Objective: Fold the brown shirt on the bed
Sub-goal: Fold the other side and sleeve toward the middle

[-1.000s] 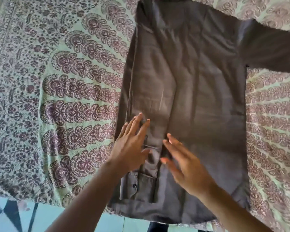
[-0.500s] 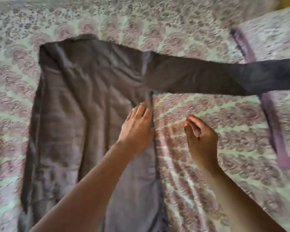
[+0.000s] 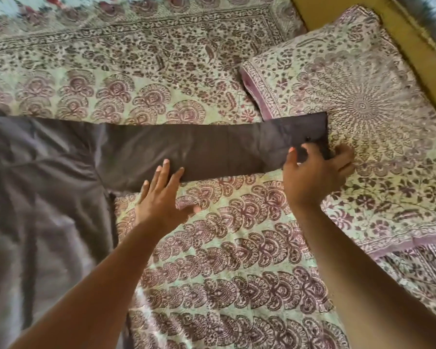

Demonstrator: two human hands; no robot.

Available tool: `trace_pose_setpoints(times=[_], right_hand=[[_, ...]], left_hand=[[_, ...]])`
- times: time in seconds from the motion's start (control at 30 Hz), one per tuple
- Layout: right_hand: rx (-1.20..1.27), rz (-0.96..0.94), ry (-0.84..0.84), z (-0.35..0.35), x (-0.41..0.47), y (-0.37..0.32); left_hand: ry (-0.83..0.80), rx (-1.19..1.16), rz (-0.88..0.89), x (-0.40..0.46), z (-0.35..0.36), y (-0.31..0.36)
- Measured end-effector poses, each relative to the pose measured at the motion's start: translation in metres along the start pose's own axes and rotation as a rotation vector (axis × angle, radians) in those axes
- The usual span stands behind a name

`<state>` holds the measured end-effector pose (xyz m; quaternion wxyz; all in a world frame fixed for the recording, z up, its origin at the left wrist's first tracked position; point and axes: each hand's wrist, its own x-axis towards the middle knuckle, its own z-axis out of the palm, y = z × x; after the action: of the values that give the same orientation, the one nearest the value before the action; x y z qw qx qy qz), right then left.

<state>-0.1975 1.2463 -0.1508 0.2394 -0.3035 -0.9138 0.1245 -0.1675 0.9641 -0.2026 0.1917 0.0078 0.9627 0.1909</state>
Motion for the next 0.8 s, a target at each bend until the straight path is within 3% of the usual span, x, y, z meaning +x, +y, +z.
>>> trace_pose_setpoints(times=[0.13,0.23,0.3,0.37,0.43,0.5,0.6,0.7,0.8], right_hand=[[0.175,-0.187,-0.089,0.015,0.01,0.011],[0.418,-0.36,-0.182,0.006,-0.01,-0.007],[0.54,-0.493,-0.27,-0.004,-0.04,-0.027],[0.648,-0.586,-0.423,-0.014,-0.081,-0.044],[0.719,-0.624,-0.558,-0.021,-0.121,-0.054],[0.73,-0.594,-0.613,-0.025,-0.15,-0.063],[0.701,-0.625,-0.542,-0.022,-0.178,-0.079],[0.501,-0.632,-0.48,-0.015,-0.192,-0.101],[0.225,-0.573,-0.55,-0.008,-0.199,-0.141]], left_hand=[[-0.035,0.001,-0.017,0.001,-0.004,0.004],[0.095,-0.186,-0.033,-0.003,-0.015,0.025],[0.174,-0.612,-0.082,-0.013,-0.029,0.045],[0.044,-1.162,-0.195,-0.029,-0.042,0.064],[-0.001,-1.411,-0.269,-0.044,-0.043,0.06],[0.087,-1.51,-0.358,-0.057,-0.042,0.041],[0.155,-1.686,-0.449,-0.077,-0.056,-0.004],[0.145,-1.868,-0.419,-0.097,-0.081,-0.059],[0.146,-2.005,-0.454,-0.118,-0.112,-0.124]])
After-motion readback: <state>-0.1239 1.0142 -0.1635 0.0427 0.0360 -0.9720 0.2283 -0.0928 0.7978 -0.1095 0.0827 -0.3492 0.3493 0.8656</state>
